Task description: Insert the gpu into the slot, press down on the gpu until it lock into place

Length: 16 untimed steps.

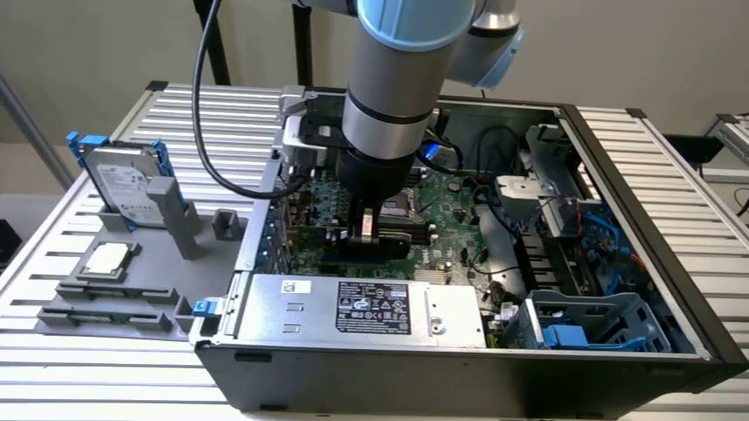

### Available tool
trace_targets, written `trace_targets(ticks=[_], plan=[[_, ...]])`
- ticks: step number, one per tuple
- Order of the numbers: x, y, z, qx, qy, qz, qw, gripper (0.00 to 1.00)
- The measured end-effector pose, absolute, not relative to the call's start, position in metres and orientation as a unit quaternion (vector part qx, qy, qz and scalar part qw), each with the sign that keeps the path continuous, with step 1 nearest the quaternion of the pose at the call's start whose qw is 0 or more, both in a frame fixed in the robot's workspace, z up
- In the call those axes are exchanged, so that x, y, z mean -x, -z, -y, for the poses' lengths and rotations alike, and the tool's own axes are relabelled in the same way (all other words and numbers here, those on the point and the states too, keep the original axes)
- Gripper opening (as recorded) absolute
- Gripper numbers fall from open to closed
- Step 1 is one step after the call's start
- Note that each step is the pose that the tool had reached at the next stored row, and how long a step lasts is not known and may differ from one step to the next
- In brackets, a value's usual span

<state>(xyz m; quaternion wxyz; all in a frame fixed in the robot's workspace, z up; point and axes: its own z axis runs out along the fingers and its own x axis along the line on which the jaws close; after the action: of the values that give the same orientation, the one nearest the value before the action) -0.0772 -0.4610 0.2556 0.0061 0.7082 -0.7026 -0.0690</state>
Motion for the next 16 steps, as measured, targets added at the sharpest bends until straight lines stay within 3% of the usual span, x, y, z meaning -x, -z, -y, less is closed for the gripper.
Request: trace_targets(ticks=[16], plan=[[0.0740,-0.2557,0.4575,-0.708,0.070,0.702,0.010,0.27]])
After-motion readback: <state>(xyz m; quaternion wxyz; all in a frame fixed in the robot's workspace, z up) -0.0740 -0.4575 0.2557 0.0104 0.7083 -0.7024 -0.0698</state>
